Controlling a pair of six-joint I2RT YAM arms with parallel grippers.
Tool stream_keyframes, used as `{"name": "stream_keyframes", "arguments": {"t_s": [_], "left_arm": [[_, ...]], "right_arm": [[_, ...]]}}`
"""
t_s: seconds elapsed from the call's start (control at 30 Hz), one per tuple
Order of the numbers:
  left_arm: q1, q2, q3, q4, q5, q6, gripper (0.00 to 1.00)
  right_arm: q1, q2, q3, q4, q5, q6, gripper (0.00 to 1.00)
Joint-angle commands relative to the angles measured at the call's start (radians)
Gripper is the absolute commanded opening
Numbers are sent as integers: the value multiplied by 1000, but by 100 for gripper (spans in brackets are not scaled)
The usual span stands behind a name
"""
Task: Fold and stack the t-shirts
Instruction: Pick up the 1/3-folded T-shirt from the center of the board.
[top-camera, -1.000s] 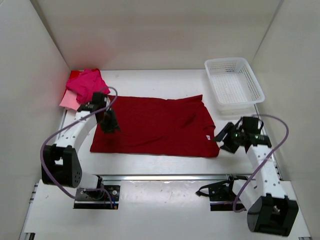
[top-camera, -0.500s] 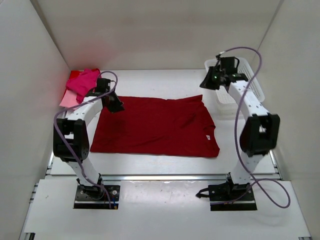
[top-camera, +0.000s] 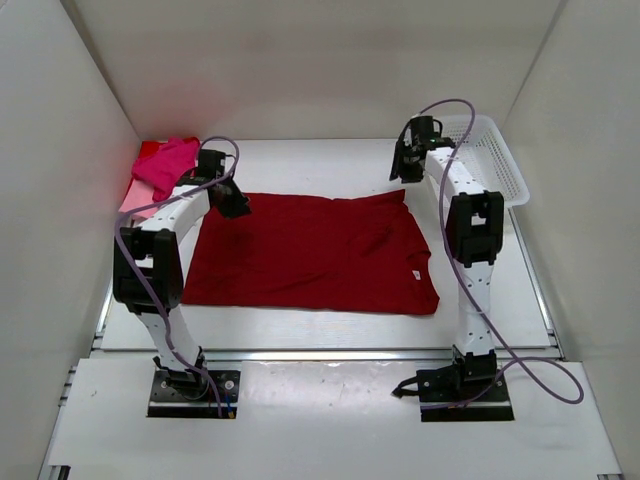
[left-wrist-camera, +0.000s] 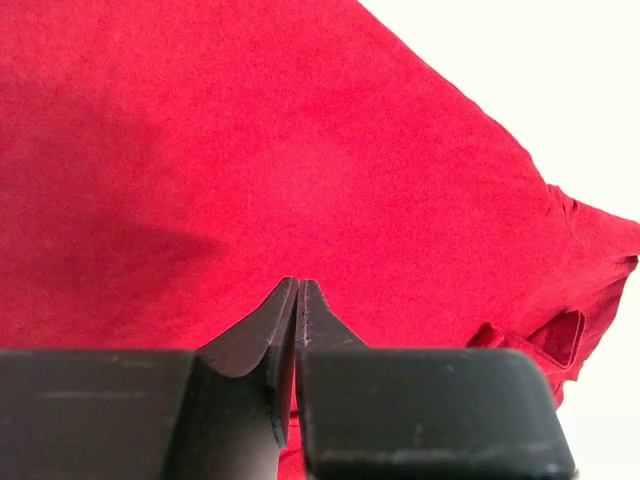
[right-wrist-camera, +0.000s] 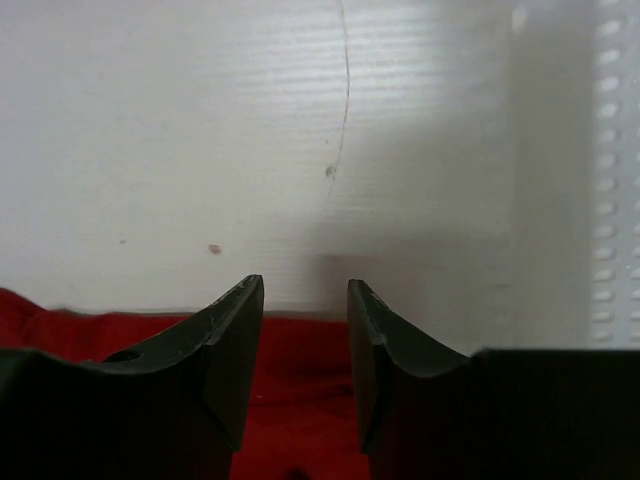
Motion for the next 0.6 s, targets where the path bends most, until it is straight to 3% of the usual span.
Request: {"name": "stream_keyframes", "arguments": {"t_s": [0.0, 0.1, 0.37, 0.47, 0.5, 0.53, 0.57], "left_arm": [[3, -16, 10, -1, 12, 5, 15], [-1, -17, 20, 7, 9, 8, 15], [14, -28, 14, 33, 30, 3, 16], [13, -25, 19, 31, 30, 3, 17], [14, -25, 29, 36, 35, 5, 17], [19, -25, 33, 37, 36, 5, 17], [14, -19, 39, 36, 33, 3, 16]], "right_arm": [[62, 2, 4, -44, 101, -44, 36], [71, 7, -15, -55, 143, -44, 37], [90, 62, -32, -152, 161, -50, 51], [90, 50, -25, -136, 134, -32, 38], [94, 47, -14, -133, 128, -24, 30], [90, 42, 6, -126, 116, -19, 13], [88, 32, 23, -118, 118, -16, 6]]}}
